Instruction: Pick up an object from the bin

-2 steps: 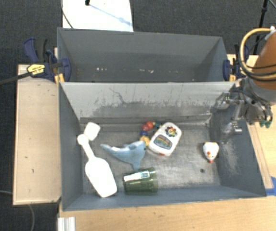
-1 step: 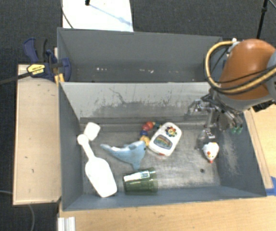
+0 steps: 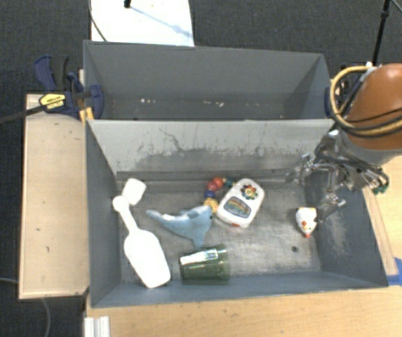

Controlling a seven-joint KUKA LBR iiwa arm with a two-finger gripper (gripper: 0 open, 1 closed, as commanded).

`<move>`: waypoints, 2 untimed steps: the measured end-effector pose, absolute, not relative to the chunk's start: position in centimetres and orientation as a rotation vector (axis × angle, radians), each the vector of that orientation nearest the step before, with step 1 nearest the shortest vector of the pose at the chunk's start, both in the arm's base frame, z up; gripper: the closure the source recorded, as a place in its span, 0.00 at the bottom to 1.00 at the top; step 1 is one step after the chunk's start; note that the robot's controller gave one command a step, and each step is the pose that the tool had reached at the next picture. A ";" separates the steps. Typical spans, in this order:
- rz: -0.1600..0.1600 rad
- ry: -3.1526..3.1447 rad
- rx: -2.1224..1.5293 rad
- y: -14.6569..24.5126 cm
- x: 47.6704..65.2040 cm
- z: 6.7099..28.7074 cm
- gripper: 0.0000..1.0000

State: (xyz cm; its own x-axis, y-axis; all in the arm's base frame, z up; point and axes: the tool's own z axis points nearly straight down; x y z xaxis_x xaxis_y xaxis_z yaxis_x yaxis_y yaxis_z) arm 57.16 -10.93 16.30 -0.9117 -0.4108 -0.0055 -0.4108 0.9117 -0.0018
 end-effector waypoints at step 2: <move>0.000 2.998 -0.922 0.0 57.4 10.2 0.00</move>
Offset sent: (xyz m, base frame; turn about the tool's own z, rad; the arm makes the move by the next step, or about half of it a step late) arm -0.0009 0.1391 -0.0930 -0.3368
